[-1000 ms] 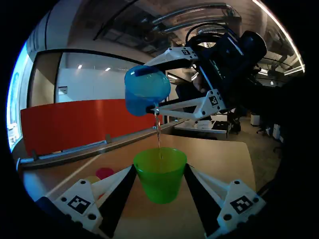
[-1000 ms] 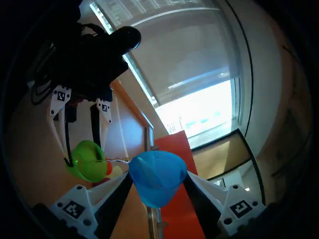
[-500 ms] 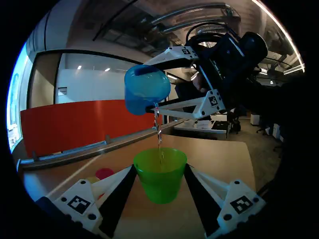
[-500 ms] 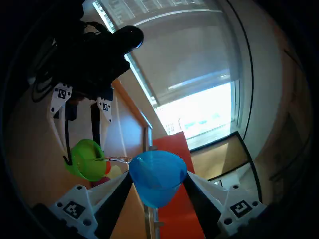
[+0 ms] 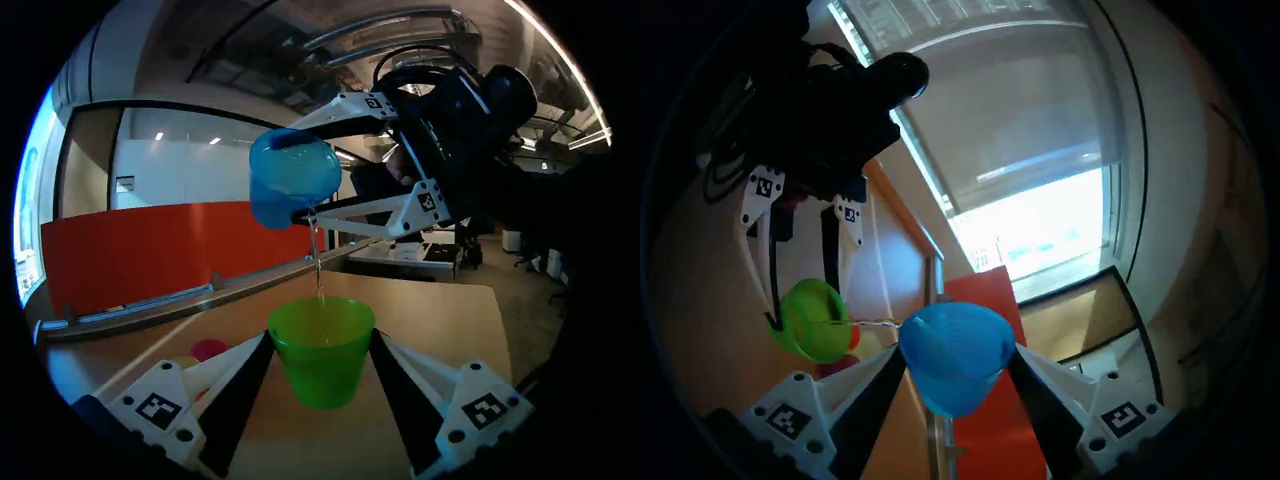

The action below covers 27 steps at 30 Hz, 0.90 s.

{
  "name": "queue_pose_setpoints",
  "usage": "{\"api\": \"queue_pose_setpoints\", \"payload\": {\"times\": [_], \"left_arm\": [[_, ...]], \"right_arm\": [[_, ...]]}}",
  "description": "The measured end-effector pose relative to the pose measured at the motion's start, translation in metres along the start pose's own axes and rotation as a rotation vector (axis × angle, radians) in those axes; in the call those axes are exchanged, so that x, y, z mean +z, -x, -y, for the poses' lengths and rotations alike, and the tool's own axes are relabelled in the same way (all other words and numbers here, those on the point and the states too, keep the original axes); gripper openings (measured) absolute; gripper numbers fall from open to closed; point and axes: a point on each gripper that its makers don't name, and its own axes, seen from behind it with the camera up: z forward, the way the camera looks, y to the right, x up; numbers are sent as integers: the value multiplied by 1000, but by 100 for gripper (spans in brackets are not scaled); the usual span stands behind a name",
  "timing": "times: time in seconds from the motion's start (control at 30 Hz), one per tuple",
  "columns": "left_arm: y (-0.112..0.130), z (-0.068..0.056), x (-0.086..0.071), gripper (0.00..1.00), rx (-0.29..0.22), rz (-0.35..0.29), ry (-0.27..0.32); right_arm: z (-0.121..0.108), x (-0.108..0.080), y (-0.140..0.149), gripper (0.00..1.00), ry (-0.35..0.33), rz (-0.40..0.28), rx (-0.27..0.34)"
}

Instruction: Pour water

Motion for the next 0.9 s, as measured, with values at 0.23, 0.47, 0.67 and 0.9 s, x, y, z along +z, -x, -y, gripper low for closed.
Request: {"api": "queue_pose_setpoints", "payload": {"times": [0.23,0.47,0.67,0.9], "left_arm": [[-1,0,0,85,0,-2,1],[0,0,0,85,-1,-2,0],[2,0,1,85,-1,-1,2],[2,-1,1,85,0,1,3]], "right_arm": [[-1,0,-1,90,3,0,-13],[-2,-1,-1,90,4,-1,-24],[-2,-1,-2,90,3,-3,-38],[-2,0,-1,90,5,-2,-54]]}}
